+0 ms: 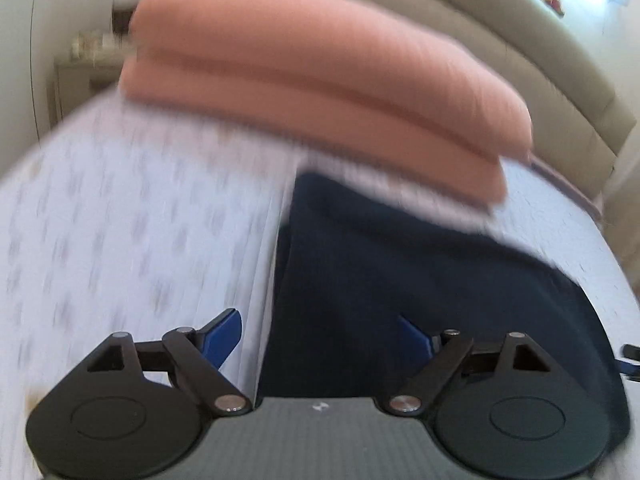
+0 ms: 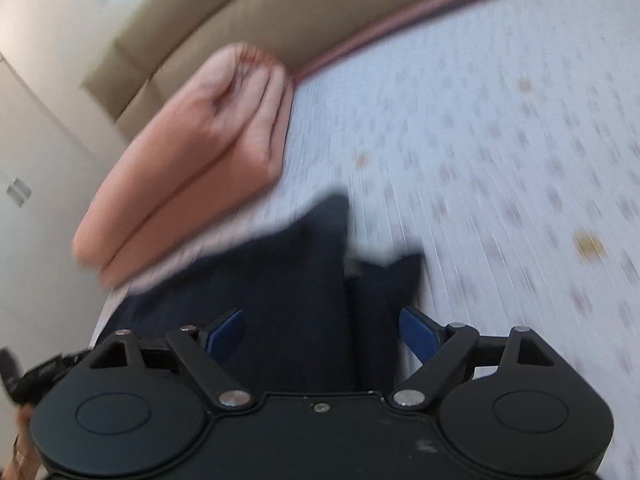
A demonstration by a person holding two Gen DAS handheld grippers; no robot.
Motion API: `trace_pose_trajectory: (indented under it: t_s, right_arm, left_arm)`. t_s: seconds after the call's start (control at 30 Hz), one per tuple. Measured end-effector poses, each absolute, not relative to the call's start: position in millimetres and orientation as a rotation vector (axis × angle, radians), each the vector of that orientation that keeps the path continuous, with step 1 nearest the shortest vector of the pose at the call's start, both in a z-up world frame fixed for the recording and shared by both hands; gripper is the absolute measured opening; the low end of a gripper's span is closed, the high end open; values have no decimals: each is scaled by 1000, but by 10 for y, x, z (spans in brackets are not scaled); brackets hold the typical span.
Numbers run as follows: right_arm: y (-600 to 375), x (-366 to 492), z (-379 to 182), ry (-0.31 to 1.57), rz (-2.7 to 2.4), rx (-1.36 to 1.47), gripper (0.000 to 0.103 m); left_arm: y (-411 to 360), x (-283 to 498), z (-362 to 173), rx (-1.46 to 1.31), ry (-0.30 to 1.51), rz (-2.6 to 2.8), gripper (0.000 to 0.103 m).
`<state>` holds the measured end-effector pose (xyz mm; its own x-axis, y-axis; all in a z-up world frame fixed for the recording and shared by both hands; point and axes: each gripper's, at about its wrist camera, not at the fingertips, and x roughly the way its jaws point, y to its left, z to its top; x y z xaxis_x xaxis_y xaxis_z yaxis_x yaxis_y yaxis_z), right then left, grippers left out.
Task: Fold large clothes
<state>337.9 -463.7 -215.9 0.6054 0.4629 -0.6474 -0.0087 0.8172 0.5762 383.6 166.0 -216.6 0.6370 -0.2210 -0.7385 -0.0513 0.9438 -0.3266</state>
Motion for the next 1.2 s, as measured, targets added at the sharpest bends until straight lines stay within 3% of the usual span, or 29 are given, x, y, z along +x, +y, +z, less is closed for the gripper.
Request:
trace_pose_trajectory:
  t_s: [0.13, 0.17, 0.2, 0.23, 0.27, 0.33, 0.43, 0.53, 0.6, 0.63, 0.7, 0.77, 0.8, 0.83, 0.87, 1.0, 1.2]
  right_arm:
    - [-4557, 2890, -2312, 998, 335, 556, 101]
    - [-4510, 2753, -2302, 984, 357, 543, 101]
    - [-4468, 2634, -2257, 957, 357, 521, 79]
    - [-4453, 2537, -2202, 937, 351, 507, 15]
    - [-4440, 2449, -2152, 911, 363, 532, 18]
    - [-4426, 2276, -1972, 847, 361, 531, 17]
    - [-4380, 2231, -2008, 890, 323, 461, 15]
    - [-4378, 2258, -2230, 967, 262, 388, 7]
    - [-4354, 2242, -2171, 962, 238, 363, 15]
    - [-4313, 2216, -2090, 962, 200, 334, 42]
    - [-4228, 2133, -1890, 935, 95, 266, 85]
    - [-4188, 2092, -1639, 842, 36, 305, 86]
    - [-4167, 2068, -1516, 790, 22, 348, 89]
    - [-4040, 2132, -1366, 732, 36, 384, 101]
    - [-3903, 2241, -1277, 699, 60, 390, 103]
    - [-3155, 2902, -1156, 631, 147, 375, 103]
    - [-2349, 4082, -1605, 756, 85, 203, 103]
  left_arm:
    - [1805, 3291, -2356, -421, 951, -142, 85]
    - [1795, 3183, -2351, -400, 928, -156, 76]
    - [1774, 3106, -2338, -375, 930, -163, 60]
    - [1740, 3036, -2310, -356, 935, -173, 25]
    - [1720, 2951, -2254, -349, 920, -183, 16]
    - [1708, 2777, -2067, -322, 850, -138, 7]
    - [1801, 2760, -2152, -357, 889, -105, 5]
    - [1820, 2765, -2324, -348, 923, -115, 6]
    - [1796, 2765, -2304, -324, 920, -117, 8]
    - [1786, 2777, -2290, -313, 924, -120, 11]
    - [1794, 2778, -2252, -318, 921, -147, 17]
    - [1858, 2822, -2221, -377, 908, -198, 50]
    - [1891, 2871, -2223, -421, 892, -220, 60]
    - [1940, 2910, -2224, -467, 860, -225, 80]
    - [1971, 2977, -2240, -484, 830, -209, 91]
    - [1978, 3411, -2326, -446, 840, -266, 91]
    - [1956, 4067, -2528, -461, 888, -417, 90]
